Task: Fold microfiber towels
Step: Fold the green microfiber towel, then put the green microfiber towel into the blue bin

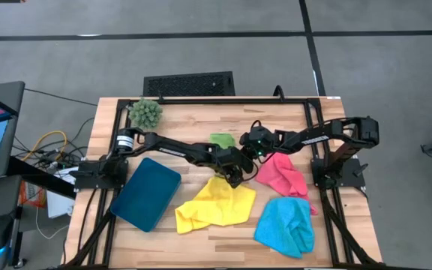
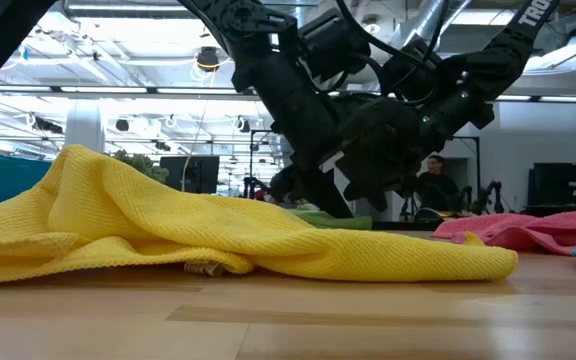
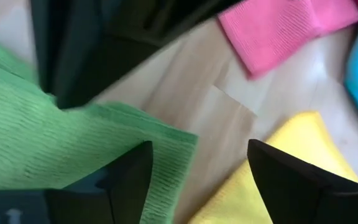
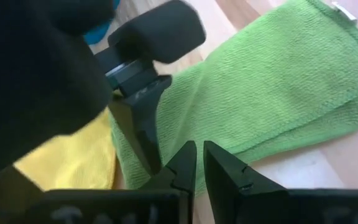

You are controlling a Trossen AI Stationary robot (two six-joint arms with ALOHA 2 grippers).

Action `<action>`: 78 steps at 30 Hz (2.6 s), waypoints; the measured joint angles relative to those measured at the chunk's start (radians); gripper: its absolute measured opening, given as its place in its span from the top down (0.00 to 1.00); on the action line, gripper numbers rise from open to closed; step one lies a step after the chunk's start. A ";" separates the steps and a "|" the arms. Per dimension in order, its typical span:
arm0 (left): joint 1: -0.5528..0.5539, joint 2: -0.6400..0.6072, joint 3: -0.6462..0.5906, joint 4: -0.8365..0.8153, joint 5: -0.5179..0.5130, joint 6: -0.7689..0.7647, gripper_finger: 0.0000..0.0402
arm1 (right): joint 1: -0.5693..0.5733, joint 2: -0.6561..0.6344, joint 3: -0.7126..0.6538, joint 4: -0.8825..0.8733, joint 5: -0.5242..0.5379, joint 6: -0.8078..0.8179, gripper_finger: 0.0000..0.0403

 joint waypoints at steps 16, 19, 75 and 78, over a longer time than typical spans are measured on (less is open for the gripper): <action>0.031 -0.179 0.003 -0.160 0.016 0.005 0.36 | -0.033 0.001 0.000 0.010 0.005 0.010 0.86; 0.012 -0.178 0.002 -0.235 -0.061 0.013 0.36 | -0.034 0.001 0.000 0.005 0.003 0.009 0.86; 0.328 -0.649 -0.265 -0.152 0.012 0.342 0.36 | -0.299 0.053 0.918 -1.160 0.030 -0.378 0.29; 0.376 -0.503 -0.227 -0.088 0.158 0.474 0.36 | -0.315 -0.074 0.916 -1.192 0.030 -0.315 0.29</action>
